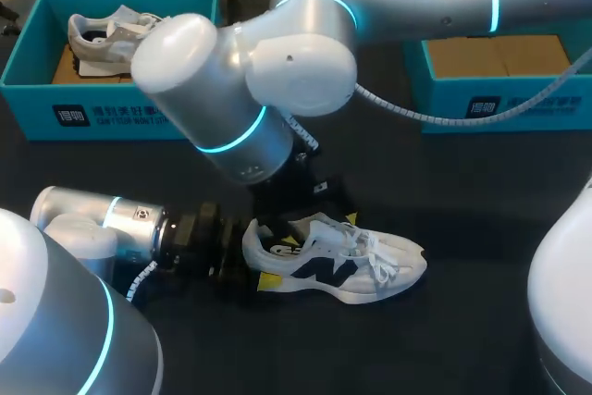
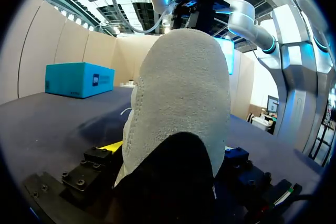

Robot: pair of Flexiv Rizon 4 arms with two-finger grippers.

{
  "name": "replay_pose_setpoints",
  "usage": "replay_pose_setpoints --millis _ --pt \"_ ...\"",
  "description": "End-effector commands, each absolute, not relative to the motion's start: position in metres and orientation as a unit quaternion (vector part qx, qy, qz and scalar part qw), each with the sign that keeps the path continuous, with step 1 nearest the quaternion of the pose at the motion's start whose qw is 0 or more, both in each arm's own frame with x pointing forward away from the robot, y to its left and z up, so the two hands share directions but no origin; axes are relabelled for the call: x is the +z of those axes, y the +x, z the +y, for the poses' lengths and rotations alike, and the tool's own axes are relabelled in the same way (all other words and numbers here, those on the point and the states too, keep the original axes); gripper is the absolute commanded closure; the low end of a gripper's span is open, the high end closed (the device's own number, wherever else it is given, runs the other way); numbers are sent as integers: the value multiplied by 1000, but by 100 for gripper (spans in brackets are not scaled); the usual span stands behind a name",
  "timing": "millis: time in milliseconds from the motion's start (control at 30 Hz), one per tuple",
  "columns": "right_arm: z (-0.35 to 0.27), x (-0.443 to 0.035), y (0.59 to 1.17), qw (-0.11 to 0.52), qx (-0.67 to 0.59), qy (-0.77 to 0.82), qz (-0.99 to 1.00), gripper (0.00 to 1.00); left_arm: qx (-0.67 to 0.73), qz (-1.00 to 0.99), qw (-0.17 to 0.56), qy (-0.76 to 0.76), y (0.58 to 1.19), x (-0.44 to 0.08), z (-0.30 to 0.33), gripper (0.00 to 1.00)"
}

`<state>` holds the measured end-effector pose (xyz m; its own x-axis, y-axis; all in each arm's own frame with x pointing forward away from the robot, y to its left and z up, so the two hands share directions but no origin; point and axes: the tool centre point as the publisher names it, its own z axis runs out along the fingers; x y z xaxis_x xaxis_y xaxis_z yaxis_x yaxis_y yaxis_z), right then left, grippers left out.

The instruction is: Take the shoe out of the shoebox, open the shoe tongue, remove and reinsert the insole, then place the shoe into the shoebox

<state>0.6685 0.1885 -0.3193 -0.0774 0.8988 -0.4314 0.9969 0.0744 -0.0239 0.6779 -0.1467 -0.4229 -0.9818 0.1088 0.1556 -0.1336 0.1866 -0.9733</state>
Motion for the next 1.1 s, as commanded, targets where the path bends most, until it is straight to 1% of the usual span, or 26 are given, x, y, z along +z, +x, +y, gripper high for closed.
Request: replay_pose_setpoints --millis 33,500,700,1100 --pt "191 -326 663 182 -148 734 637 0 637 -765 93 10 677 -425 -144 100" --pt "178 -328 652 170 -136 744 631 0 637 -765 93 10 677 -425 -144 100" --pt "174 -330 656 166 -131 742 637 0 637 -765 93 10 677 -425 -144 100" --pt "158 -318 663 157 -137 742 638 0 637 -765 93 10 677 -425 -144 100"
